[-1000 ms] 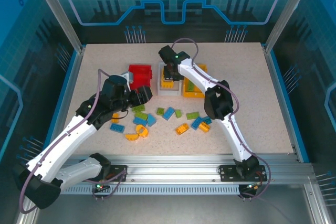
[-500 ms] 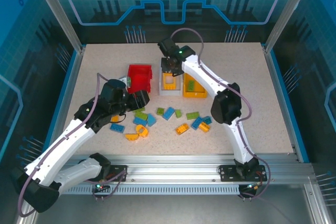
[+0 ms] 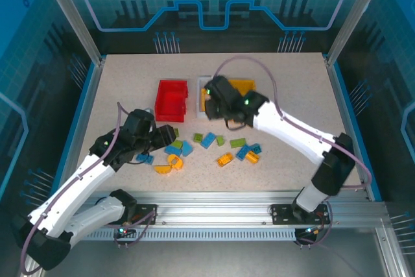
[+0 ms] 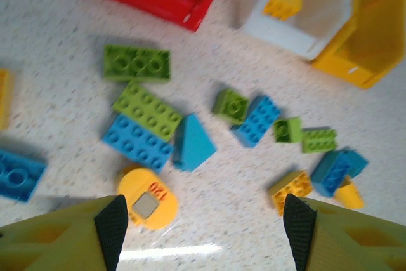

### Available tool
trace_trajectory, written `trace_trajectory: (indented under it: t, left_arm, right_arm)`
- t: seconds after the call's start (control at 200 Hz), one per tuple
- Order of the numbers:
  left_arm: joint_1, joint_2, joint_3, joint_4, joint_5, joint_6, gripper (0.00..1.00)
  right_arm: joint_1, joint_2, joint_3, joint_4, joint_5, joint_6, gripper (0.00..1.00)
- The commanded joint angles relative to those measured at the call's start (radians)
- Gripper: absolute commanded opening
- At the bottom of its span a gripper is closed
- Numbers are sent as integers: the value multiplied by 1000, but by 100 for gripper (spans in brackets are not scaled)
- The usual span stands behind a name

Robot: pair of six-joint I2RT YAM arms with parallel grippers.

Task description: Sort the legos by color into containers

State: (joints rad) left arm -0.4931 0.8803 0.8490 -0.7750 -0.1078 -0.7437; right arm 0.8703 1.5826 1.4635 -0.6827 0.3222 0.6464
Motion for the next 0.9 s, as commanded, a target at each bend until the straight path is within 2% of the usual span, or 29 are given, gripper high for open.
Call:
trace_trajectory:
  t: [0.0,0.115,0.21,0.275,0.355,0.435,0.5,0.6,0.705,0.77,0.895]
  left_arm:
    - [11,-39,-54,-79,15,-51,70]
    - [11,-45,-108,-59,57,-83,70]
    - [11,-11,-122,-51,63,-105,68]
    - [11,9,-110,-112,-9,-124,68]
    - [19,-9,-114,-172,-126,-167,74]
    - [71,-35,-132,-168,-166,-182,74]
    - [129,-28,-144,-138,-140,-187,75]
    - [207,34,-158,-90,-87,-224,76]
    - [254,111,-176,-88,-98,-304,80]
    - [285,131,-211,-38,-64,-336,81]
    - [325,165,-258,55,2,-394,81]
  right_arm:
    - [109,-105,-181,82,35,-12,26]
    - [226,-179,-330,101,54,26,30]
    - [286,-198,-403,100,50,89,33]
    - [330,-198,-421,103,60,109,34]
    - [377,-181,-404,110,74,107,37]
    - [403,-148,-367,125,63,88,40]
    - [414,-127,-347,176,23,50,42]
    - [427,-122,-347,297,-53,-27,51]
    - [430,-144,-356,396,-82,-64,65]
    - [430,-167,-368,449,-89,-76,72]
    - [425,-181,-364,458,-74,-80,77]
